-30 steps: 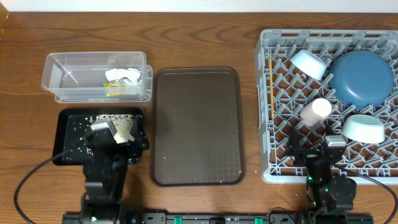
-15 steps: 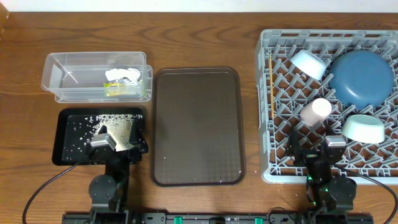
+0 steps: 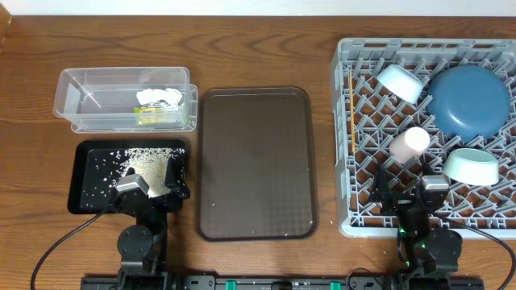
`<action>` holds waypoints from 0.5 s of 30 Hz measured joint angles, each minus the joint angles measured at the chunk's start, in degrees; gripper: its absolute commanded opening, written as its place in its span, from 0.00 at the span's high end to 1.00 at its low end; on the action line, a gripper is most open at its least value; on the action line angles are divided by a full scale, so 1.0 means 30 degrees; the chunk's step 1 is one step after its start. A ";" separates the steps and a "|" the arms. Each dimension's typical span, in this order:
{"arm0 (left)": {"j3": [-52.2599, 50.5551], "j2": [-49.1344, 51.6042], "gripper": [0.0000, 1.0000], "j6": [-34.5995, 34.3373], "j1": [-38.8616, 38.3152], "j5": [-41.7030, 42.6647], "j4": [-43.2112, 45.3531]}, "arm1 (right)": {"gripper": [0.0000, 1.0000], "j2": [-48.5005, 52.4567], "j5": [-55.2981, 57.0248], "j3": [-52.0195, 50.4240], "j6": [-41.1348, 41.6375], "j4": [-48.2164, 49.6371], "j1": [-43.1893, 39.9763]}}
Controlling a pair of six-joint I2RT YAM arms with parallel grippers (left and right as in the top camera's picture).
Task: Sort waste into correct bins and load items into the dishwasher rack
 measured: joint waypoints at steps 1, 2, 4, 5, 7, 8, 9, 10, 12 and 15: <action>0.0015 0.0000 0.06 0.0102 0.0000 0.0000 -0.0044 | 0.01 0.0000 0.0000 0.0000 0.0000 -0.0007 0.0000; 0.0029 0.0000 0.06 0.0240 0.0000 0.0015 -0.0058 | 0.01 0.0000 0.0007 0.0000 0.0000 -0.0007 0.0000; 0.0036 0.0000 0.06 0.0554 0.0000 0.0015 -0.0087 | 0.01 0.0000 0.0000 0.0000 0.0000 -0.0007 0.0000; 0.0044 0.0000 0.06 0.0765 0.0000 0.0015 -0.0095 | 0.01 0.0000 0.0000 0.0000 0.0000 -0.0007 0.0000; 0.0058 0.0000 0.06 0.0954 0.0000 0.0022 -0.0117 | 0.01 0.0000 0.0007 0.0000 0.0000 -0.0007 0.0000; 0.0058 0.0000 0.06 0.1035 0.0000 0.0015 -0.0117 | 0.01 0.0000 0.0007 0.0000 0.0000 -0.0007 0.0000; 0.0058 0.0000 0.06 0.1071 0.0000 0.0015 -0.0117 | 0.01 0.0000 0.0007 0.0000 0.0000 0.0000 0.0000; 0.0058 0.0000 0.06 0.1144 0.0000 0.0015 -0.0117 | 0.01 0.0000 0.0007 0.0000 0.0000 -0.0007 0.0000; 0.0066 0.0000 0.06 0.1290 0.0000 0.0015 -0.0124 | 0.01 0.0000 0.0000 0.0000 0.0000 -0.0007 0.0000; 0.0073 0.0000 0.06 0.1348 0.0000 0.0015 -0.0124 | 0.01 0.0000 0.0007 0.0000 0.0000 -0.0007 0.0000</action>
